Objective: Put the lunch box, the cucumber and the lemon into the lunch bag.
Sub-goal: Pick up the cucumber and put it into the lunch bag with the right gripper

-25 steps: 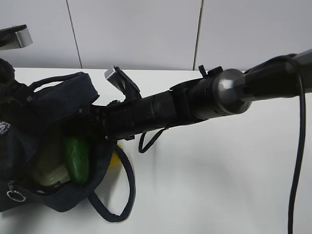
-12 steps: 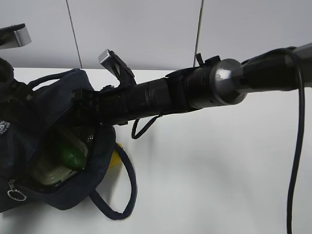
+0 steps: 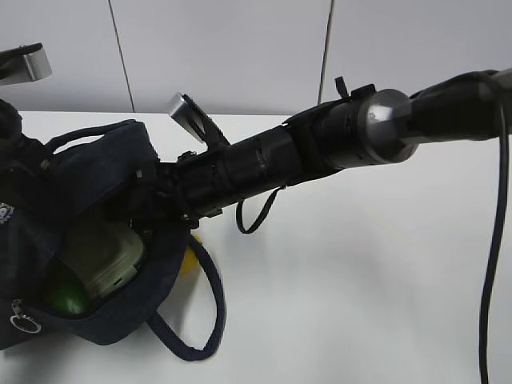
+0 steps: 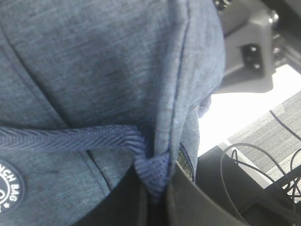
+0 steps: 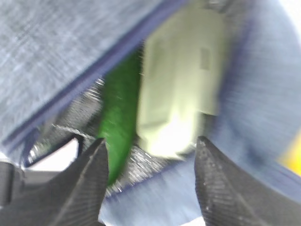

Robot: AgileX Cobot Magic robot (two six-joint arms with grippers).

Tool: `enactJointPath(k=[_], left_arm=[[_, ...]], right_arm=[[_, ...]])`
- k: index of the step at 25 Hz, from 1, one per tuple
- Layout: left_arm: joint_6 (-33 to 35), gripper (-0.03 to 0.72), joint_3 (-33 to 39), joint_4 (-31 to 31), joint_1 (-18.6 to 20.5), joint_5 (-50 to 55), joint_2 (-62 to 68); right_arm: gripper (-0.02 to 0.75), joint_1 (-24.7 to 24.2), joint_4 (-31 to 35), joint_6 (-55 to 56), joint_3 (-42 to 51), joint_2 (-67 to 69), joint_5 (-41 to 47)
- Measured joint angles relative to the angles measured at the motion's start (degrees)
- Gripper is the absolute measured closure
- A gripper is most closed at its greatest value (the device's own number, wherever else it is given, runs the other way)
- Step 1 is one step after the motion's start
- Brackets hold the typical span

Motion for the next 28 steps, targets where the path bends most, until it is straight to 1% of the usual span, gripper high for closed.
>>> enactJointPath(k=[3,8,12,16,17,18,20,22,23,26,27,28], left_arm=[[0.00,0.697,0.00,0.11,0.00,0.00,0.00],[0.00,0.697,0.00,0.11,0.00,0.00,0.00],[0.00,0.697,0.00,0.11,0.00,0.12,0.00],[0.00,0.697,0.00,0.11,0.00,0.27,0.00],[0.00,0.697,0.00,0.11,0.00,0.27,0.00],[0.00,0.697,0.00,0.11,0.00,0.37,0.00],[0.00,0.697,0.00,0.11,0.00,0.37,0.00],[0.00,0.697,0.00,0.11,0.00,0.39,0.00],[0.00,0.697,0.00,0.11,0.00,0.39,0.00],[0.00,0.697,0.00,0.11,0.00,0.39,0.00],[0.00,0.697,0.00,0.11,0.00,0.39,0.00],[0.00,0.697,0.00,0.11,0.00,0.39,0.00]], right_arm=[[0.297,-2.27,-4.90,3.12,-0.08,0.00,3.38],[0.298,-6.13,-12.23,6.75,-0.08,-1.24,6.04],[0.298,-8.67,-18.21,9.67,-0.13,-2.57,6.36],[0.298,-9.27,-24.10,11.92,-0.13,-2.67,4.09],[0.298,-9.27,-24.28,12.01,-0.13,-2.67,3.04],[0.279,-9.27,-24.28,12.16,-0.13,-2.67,2.32],[0.290,-9.27,-23.45,12.16,-0.13,-2.56,1.36],[0.295,-9.27,-22.07,12.16,-0.13,-1.69,1.02],[0.278,-9.14,-21.17,11.66,-0.13,-1.04,1.02],[0.293,-8.43,-18.59,9.52,-0.13,0.61,0.88],[0.275,-8.12,-17.91,9.27,-0.13,0.83,0.23],[0.283,-7.66,-17.53,8.97,-0.13,0.82,-0.40]])
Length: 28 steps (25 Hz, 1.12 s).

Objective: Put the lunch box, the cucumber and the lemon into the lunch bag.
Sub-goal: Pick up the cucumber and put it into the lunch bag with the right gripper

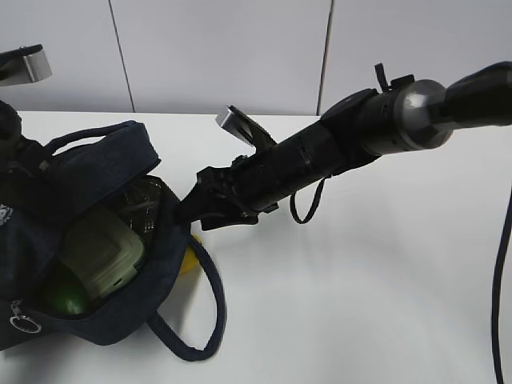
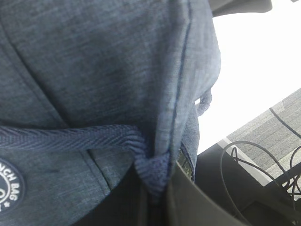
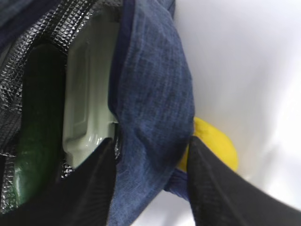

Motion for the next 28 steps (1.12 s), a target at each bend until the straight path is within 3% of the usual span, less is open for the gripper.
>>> enactJointPath(k=[10,18,28], left_arm=[[0.00,0.697,0.00,0.10,0.00,0.10,0.00],[0.00,0.697,0.00,0.24,0.00,0.10,0.00],[0.00,0.697,0.00,0.34,0.00,0.70,0.00]], right_arm=[[0.403,2.41,4.22,-2.65,0.00,1.21,-3.48],[0.557,2.55,5.92,-4.43,0.00,2.69,-3.70],[0.569,2.68,8.98,-5.66,0.00,3.35,-4.59]])
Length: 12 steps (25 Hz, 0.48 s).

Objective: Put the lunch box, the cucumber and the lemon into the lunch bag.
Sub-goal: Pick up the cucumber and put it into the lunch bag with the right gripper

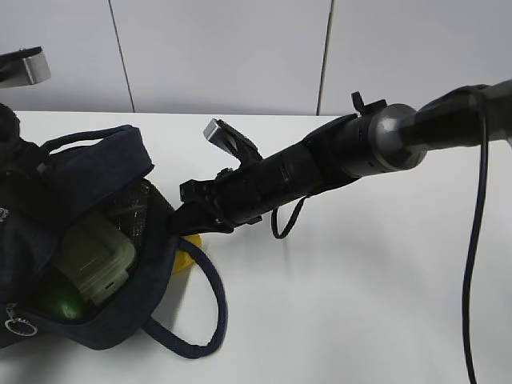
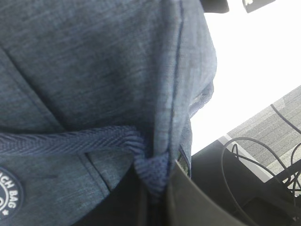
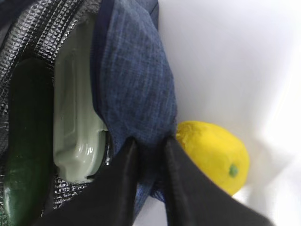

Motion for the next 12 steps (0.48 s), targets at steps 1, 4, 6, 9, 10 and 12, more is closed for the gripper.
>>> enactJointPath(k=[1,4,6,9,10,12], left_arm=[[0.00,0.697,0.00,0.00,0.00,0.09,0.00],[0.00,0.697,0.00,0.11,0.00,0.09,0.00],[0.00,0.697,0.00,0.20,0.00,0.09,0.00],[0.00,0.697,0.00,0.33,0.00,0.20,0.00],[0.00,0.697,0.00,0.33,0.00,0.20,0.00],[0.00,0.697,0.00,0.33,0.00,0.20,0.00]], right_arm=[[0.596,0.00,0.04,-0.44,0.00,0.12,0.13],[0.706,0.00,1.80,-2.11,0.00,0.25,1.46],[0.738,0.00,3.10,-3.09,0.00,0.34,3.01],[0.738,0.00,3.52,-3.58,-1.07,0.34,5.39],[0.738,0.00,3.52,-3.68,-1.74,0.34,6.30],[0.731,0.04,3.52,-3.43,-3.24,0.34,7.98]])
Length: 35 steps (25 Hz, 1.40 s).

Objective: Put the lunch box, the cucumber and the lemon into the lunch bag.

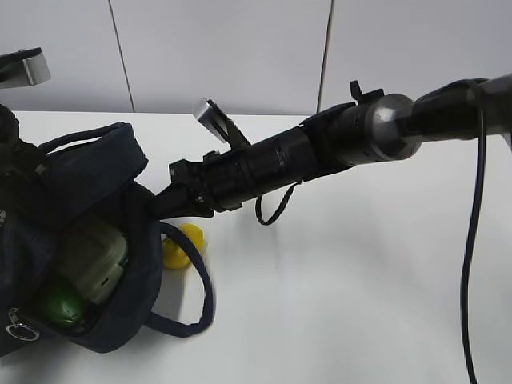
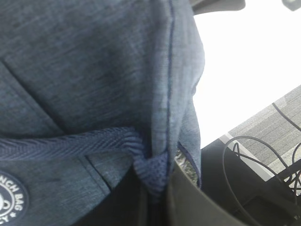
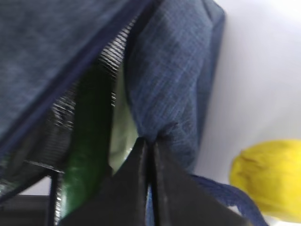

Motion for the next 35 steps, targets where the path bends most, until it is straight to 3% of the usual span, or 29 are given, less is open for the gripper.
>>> enactJointPath(k=[13,19,35], left_arm=[[0.13,0.697,0.00,-4.26,0.00,-0.27,0.00],[2.13,0.697,0.00,-8.70,0.00,-1.93,0.00],[2.85,0.697,-0.02,-5.65,5.43,-1.37,1.08]], right_arm=[[0.738,0.09,-2.36,9.51,-12.79,0.13,9.41],[0.738,0.09,-8.64,14.99,-17.51,0.01,9.87],[0.738,0.63,-12.73,18.56,-20.54,-0.44,12.43]])
